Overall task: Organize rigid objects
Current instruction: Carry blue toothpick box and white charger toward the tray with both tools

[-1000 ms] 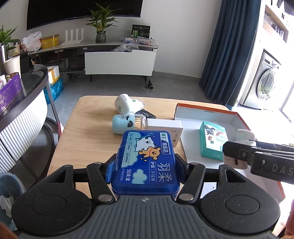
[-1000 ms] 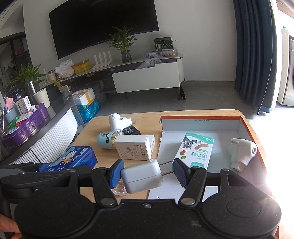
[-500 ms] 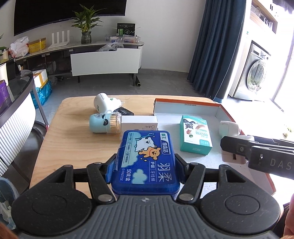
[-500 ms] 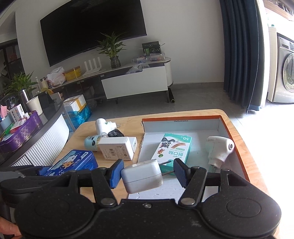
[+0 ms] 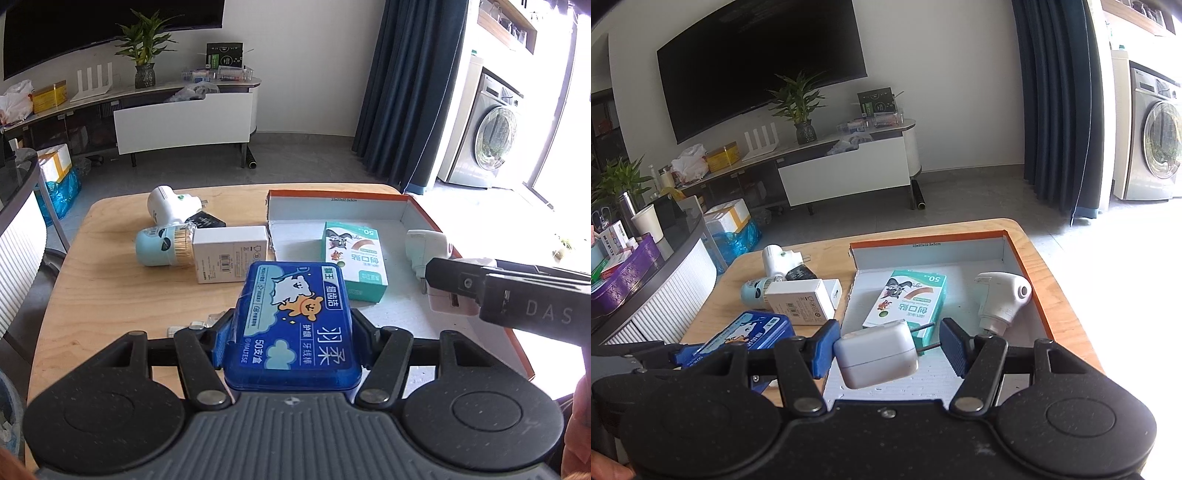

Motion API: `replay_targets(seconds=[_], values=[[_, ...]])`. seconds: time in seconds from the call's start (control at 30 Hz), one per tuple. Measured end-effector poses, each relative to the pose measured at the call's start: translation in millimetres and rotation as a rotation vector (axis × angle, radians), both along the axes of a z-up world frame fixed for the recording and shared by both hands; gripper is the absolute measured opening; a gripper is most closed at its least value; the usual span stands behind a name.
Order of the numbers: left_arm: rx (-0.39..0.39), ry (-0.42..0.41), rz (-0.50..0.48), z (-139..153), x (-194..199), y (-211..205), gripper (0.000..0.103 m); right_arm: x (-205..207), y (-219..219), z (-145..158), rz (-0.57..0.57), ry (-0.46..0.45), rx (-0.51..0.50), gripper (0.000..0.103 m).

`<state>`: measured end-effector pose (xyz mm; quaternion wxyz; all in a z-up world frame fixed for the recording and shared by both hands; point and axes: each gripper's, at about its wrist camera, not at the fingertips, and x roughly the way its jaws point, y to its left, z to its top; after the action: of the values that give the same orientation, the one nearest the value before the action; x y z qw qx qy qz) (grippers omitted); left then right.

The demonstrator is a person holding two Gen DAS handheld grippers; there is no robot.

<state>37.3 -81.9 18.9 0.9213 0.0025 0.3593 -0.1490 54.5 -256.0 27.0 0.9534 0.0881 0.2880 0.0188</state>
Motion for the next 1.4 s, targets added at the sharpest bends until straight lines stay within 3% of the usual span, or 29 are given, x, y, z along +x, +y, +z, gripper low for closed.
replay_targets(seconds=[0.67, 1.4], values=[[0.007, 0.014, -0.081, -3, -1, -37, 0.063, -10, -36, 0, -0.082, -0.006, 0.017, 0.072], [0.018, 0.012, -0.113, -3, 3, -52, 0.063, -8, -48, -4, -0.104, -0.009, 0.037, 0.072]])
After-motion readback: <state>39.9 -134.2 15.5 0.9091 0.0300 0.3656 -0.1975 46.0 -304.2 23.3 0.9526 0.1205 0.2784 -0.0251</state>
